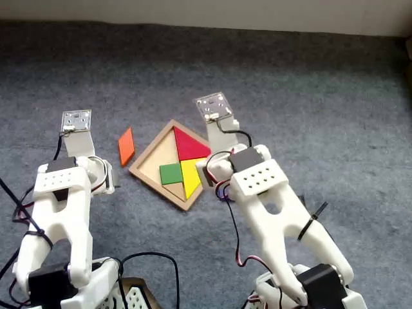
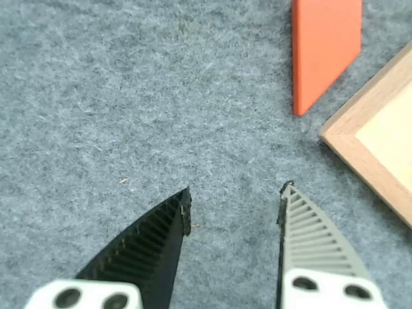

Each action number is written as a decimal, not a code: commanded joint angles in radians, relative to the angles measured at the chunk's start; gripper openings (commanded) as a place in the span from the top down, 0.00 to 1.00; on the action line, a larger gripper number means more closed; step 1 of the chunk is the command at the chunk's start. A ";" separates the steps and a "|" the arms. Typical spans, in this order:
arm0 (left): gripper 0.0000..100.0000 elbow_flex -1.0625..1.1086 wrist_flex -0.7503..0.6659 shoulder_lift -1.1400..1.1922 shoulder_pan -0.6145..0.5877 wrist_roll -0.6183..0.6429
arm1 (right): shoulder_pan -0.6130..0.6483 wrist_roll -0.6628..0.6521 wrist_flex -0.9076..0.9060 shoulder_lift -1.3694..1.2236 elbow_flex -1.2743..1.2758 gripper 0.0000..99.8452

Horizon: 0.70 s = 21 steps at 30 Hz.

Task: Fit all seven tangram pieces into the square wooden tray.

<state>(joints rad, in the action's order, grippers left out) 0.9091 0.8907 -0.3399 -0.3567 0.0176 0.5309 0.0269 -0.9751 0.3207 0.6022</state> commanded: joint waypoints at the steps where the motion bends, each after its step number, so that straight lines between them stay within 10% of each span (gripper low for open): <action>1: 0.77 -0.002 -0.015 -0.033 0.019 0.005 | -0.062 0.060 0.021 0.045 -0.010 0.95; 21: 0.77 -0.002 -0.041 -0.033 0.019 0.005 | -0.079 -0.032 -0.170 -0.226 -0.214 0.82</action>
<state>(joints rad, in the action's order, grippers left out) 0.9091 0.8631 -0.3399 -0.3567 0.0176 0.4956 -0.0008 -1.0978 0.1135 0.5086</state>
